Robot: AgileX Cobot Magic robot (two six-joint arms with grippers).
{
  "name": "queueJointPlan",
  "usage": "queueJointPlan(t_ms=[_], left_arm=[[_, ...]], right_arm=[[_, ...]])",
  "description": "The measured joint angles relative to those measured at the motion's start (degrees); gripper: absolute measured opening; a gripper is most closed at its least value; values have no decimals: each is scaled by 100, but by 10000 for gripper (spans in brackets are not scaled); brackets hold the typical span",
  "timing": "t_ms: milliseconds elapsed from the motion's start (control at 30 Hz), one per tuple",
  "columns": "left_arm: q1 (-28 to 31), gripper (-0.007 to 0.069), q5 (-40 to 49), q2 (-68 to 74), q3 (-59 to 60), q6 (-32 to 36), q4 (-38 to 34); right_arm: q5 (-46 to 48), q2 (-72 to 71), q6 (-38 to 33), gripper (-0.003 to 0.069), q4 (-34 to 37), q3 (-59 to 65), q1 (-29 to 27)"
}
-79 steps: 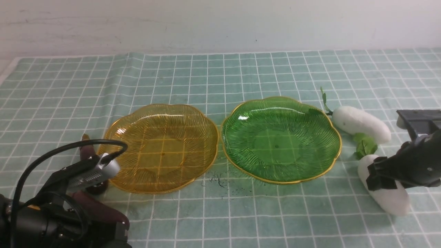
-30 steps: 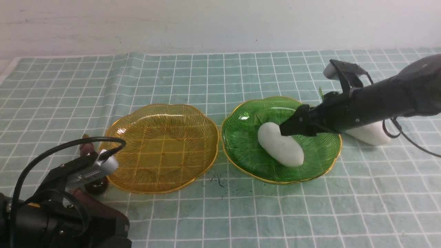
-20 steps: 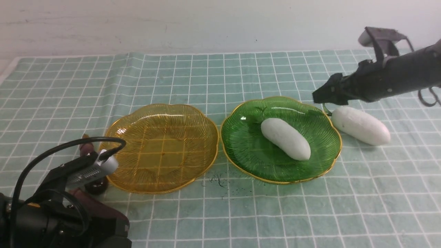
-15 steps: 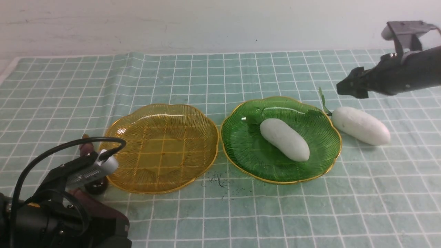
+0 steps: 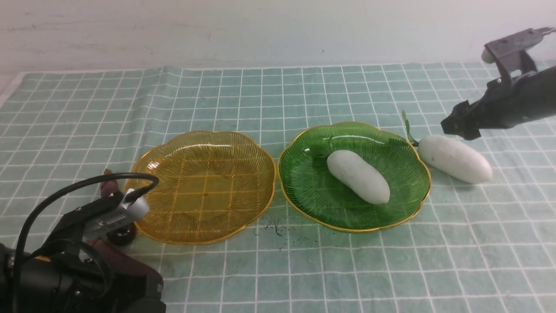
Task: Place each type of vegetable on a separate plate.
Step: Use the right arm to grab a radish and put it into the right plate
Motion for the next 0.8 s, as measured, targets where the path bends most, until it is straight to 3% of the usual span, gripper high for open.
queueJointPlan(t_ms=[533, 800], left_arm=[[0, -3, 0, 0, 0, 0, 0], [0, -3, 25, 0, 0, 0, 0]], right_arm=[[495, 923, 24, 587, -33, -5, 0], [624, 732, 572, 430, -128, -94, 0]])
